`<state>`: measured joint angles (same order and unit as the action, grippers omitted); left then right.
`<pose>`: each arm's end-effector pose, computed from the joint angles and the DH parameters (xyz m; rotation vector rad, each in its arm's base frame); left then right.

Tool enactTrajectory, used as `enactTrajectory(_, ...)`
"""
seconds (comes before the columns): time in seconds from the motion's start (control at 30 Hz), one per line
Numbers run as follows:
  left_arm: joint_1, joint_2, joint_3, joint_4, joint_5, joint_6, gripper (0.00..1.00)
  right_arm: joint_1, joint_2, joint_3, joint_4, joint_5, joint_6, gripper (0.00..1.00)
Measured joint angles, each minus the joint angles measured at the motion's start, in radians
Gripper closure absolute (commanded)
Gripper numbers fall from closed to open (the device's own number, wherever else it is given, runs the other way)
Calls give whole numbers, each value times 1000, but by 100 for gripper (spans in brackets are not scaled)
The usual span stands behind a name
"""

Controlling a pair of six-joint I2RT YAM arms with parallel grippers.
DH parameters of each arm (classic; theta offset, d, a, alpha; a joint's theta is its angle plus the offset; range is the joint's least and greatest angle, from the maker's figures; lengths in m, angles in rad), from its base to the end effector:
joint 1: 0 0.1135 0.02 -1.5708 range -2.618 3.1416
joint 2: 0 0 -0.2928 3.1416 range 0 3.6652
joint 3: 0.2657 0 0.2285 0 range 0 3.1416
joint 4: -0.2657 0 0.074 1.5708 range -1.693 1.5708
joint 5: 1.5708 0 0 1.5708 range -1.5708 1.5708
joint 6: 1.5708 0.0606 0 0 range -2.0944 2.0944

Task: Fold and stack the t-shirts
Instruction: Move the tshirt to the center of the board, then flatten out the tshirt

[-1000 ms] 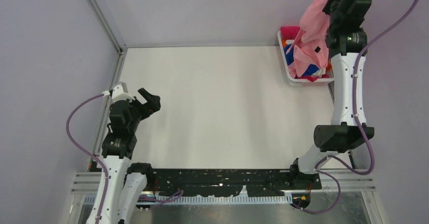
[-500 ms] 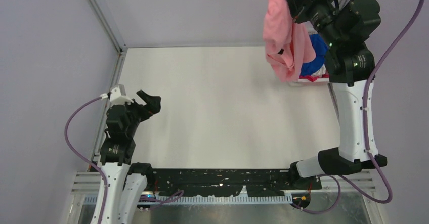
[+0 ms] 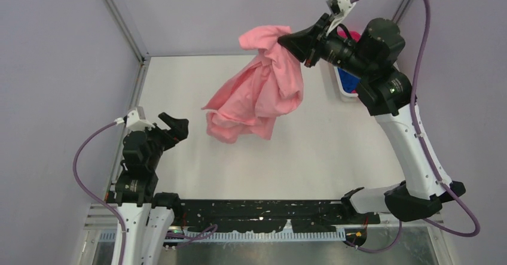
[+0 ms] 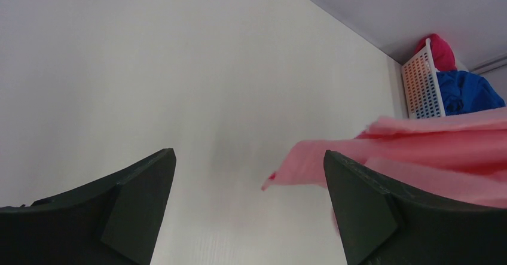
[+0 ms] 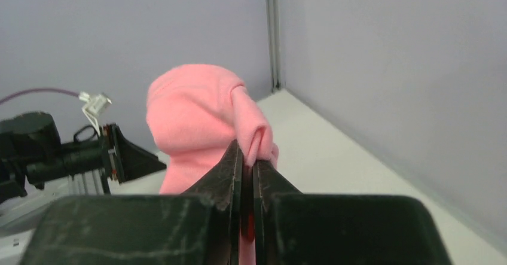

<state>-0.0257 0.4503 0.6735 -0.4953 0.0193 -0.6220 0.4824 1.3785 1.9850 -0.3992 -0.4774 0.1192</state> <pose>0.0877 -0.0034 0.3121 -0.5359 1.7904 -0.4686 0.1962 0.1342 0.6022 -0.6545 1.2793 0.8225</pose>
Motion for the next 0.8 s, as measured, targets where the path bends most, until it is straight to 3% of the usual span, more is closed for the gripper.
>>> enactTrajectory(0.1,0,-5,-1,-21,2,-9,1,0,-101,-286,68,42,0,95)
enactTrajectory(0.17,0,-6,-8,-30,11,-23,1,-2,-185,-535,110,96,4,83)
enactTrajectory(0.2,0,-6,-16,-29,21,-28,1,-4,-222,-664,129,130,10,72)
enactTrajectory(0.23,0,-5,-26,-29,31,-32,1,-12,-245,-780,146,161,24,45)
enactTrajectory(0.3,0,6,-61,-25,66,-45,1,-43,-260,-990,159,237,58,11)
enactTrajectory(0.37,0,39,-97,-18,121,-55,1,-99,-245,-1132,142,327,96,2)
enactTrajectory(0.5,-3,153,-166,4,250,-61,1,-220,-246,-1249,72,512,154,3)
enactTrajectory(0.6,-27,213,-192,8,297,-60,1,-225,-300,-1256,79,576,162,4)
enactTrajectory(0.8,-193,268,-186,36,302,-55,1,-222,-457,-1279,119,617,159,4)
